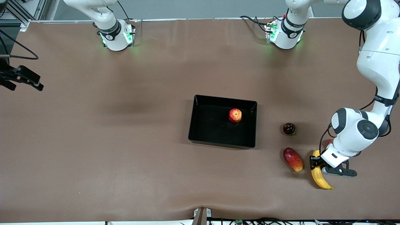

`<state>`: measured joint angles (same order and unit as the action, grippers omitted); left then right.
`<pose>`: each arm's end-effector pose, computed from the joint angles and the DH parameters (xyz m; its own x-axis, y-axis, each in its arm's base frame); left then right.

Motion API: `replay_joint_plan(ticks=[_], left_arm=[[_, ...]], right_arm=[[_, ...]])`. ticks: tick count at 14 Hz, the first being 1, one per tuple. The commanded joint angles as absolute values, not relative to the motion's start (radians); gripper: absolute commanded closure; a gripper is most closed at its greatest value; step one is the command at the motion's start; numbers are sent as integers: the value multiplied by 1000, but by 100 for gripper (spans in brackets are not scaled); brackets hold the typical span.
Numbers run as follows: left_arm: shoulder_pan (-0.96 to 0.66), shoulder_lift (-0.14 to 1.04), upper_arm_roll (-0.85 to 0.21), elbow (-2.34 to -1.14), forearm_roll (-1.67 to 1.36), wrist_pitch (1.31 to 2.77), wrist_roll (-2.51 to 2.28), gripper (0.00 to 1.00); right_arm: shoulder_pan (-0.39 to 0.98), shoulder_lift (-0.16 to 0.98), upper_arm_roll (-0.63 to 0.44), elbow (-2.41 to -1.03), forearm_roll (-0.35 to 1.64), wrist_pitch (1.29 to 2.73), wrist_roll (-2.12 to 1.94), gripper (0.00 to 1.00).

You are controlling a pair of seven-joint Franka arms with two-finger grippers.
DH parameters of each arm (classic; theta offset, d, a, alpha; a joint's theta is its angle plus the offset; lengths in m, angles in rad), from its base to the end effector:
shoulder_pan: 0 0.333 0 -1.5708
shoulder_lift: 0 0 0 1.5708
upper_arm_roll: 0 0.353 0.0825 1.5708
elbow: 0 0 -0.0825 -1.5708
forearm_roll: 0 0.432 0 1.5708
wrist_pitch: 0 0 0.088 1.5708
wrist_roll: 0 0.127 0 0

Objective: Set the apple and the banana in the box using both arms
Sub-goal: 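Lift the banana with the left gripper and carry it over the box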

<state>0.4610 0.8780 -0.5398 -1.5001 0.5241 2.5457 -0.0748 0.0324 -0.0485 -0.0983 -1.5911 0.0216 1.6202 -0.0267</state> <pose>0.8054 0.0196 0.2019 0.9380 -0.1576 0.3086 -0.1731 -0.9846 0.0234 0.5912 -0.0379 0.6643 0.9961 -0.0403 0.0779 -0.0385 -0.9990 -0.0243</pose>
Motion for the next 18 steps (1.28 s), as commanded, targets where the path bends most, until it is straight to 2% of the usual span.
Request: replay_joint_plan(ticks=[1,3,6,8,15,18], left_arm=[[463,766,-615,-1523,531,2391,-94,100],[463,717,-688,-1523,531,2282,-155,100],[433,683,-803,-1523,531,2157,-372,100],[369,680,-842,-1523,538,2116,-499,100],[37,715,-827,-1519,696,2105,-705,100],[-72,715,-769,-1523,713,2112,-765,100]], right_arm=[[9,-57,-86,-1554,9,1559,-20,0],[5,-57,-87,-1552,8,1482,-21,0],[1,-57,-89,-1543,14,1486,-31,0],[-3,-45,-89,-1514,14,1486,-34,0],[-17,-40,-89,-1511,18,1485,-34,0],[-24,-40,-92,-1508,21,1483,-32,0]])
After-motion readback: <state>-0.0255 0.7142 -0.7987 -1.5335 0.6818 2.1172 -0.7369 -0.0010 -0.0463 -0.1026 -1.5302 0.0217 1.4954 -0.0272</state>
